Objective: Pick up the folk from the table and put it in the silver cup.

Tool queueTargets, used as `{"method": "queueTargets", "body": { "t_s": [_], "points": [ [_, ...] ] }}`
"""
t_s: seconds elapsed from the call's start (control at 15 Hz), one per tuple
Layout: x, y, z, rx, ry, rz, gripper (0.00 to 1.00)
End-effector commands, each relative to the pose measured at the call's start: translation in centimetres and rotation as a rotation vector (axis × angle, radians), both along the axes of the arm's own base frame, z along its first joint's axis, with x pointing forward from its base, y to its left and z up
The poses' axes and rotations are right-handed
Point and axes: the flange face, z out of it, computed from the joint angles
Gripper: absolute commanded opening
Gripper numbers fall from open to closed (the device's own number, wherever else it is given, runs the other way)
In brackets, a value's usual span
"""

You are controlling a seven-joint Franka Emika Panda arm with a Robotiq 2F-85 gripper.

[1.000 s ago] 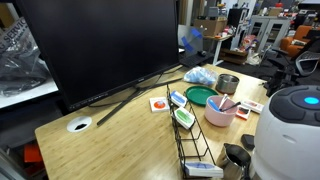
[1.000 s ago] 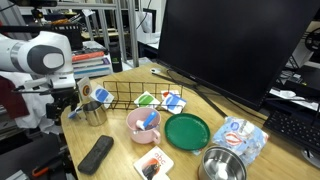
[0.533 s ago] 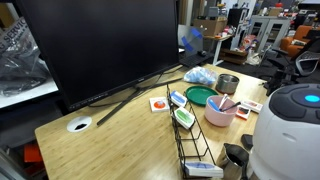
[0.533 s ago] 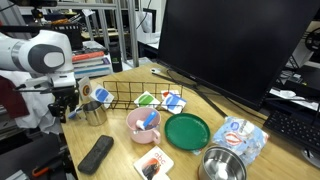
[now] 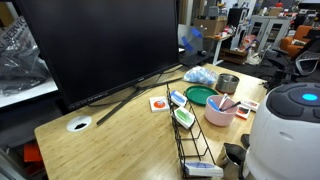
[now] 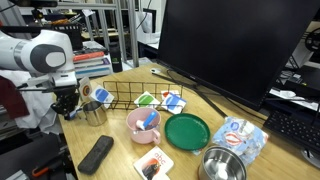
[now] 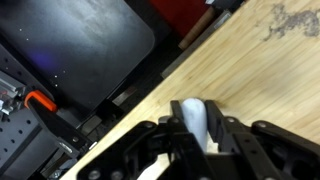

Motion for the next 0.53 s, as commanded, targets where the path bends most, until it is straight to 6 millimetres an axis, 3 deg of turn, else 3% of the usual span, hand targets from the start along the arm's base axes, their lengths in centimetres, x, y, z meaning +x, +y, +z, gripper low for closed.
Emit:
{"method": "queueTargets", "body": {
  "t_s": [0.0, 0.27, 0.47],
  "points": [
    [0.0, -0.1, 0.4, 0.01, -0.025, -0.005, 0.07],
    [-0.7, -1.4, 3.0, 0.103, -0.059, -0.11, 0.07],
    [-1.4, -1.9, 6.2, 0.223, -0.122, -0.165, 0.07]
  ]
}}
